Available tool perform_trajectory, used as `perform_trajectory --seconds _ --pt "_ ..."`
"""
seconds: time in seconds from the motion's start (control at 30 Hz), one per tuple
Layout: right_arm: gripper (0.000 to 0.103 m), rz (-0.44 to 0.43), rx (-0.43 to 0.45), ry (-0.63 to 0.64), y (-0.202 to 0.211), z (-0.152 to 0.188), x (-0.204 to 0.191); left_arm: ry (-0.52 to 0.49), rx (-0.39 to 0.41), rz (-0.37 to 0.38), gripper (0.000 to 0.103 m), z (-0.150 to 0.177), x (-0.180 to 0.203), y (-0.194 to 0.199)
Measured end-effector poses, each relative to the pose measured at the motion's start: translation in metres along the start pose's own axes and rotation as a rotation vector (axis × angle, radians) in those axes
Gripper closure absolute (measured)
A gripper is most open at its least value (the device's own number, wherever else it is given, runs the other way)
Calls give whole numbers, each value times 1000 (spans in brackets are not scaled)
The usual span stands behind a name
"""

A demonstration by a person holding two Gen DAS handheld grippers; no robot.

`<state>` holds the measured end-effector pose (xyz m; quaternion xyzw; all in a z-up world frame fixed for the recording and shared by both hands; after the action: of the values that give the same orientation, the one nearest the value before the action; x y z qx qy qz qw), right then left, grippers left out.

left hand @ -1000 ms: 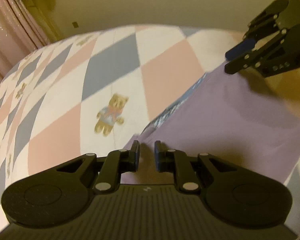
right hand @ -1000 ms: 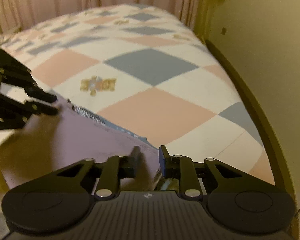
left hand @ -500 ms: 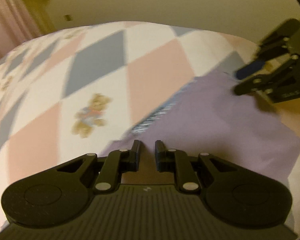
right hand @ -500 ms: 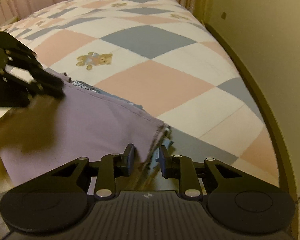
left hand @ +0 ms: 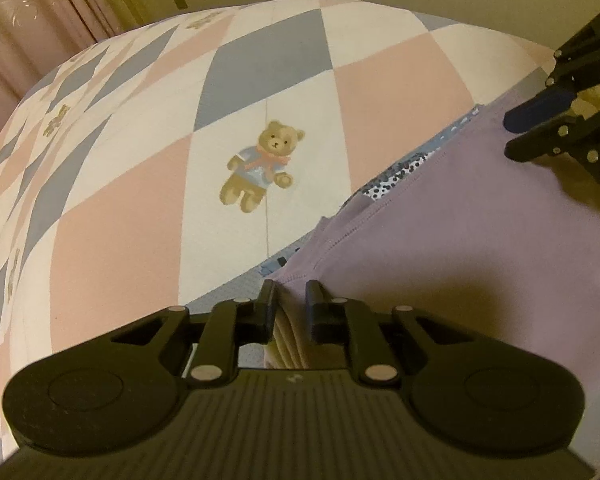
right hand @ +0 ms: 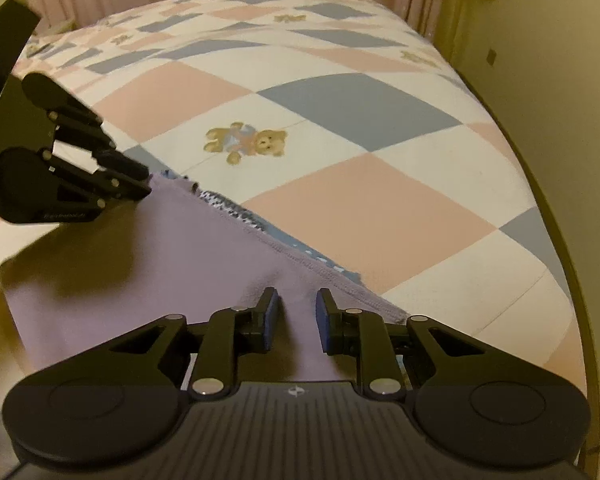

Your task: Fold clothes

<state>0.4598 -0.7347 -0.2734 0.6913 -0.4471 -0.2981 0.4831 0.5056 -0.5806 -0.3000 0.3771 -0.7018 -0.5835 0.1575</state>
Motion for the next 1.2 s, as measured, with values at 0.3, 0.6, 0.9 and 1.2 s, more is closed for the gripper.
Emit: perform_trajectory --seconds 0.3,0.6,0.9,1.2 --pt "81 -34 44 -31 45 17 -15 43 70 -3 90 35 10 53" --pt "81 -57 -86 -64 24 74 -51 35 9 16 89 84 39 46" --pt "81 -40 -37 -62 54 87 -80 26 62 12 90 114 57 71" --pt "78 26 -39 -141 63 111 -88 10 83 -7 89 127 58 78"
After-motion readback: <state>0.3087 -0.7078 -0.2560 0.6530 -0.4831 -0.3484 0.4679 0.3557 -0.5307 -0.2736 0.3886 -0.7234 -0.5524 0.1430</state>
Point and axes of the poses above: each gripper's, at about its wrist camera, not at the fingertips, and y roughly against the way its jaws point, x to its right, z to its underside, the point moved 9 cm from there along -y, roughly the way its jaws point, and after that the axes turned 12 degrees about -x, right-handed, at the moved point
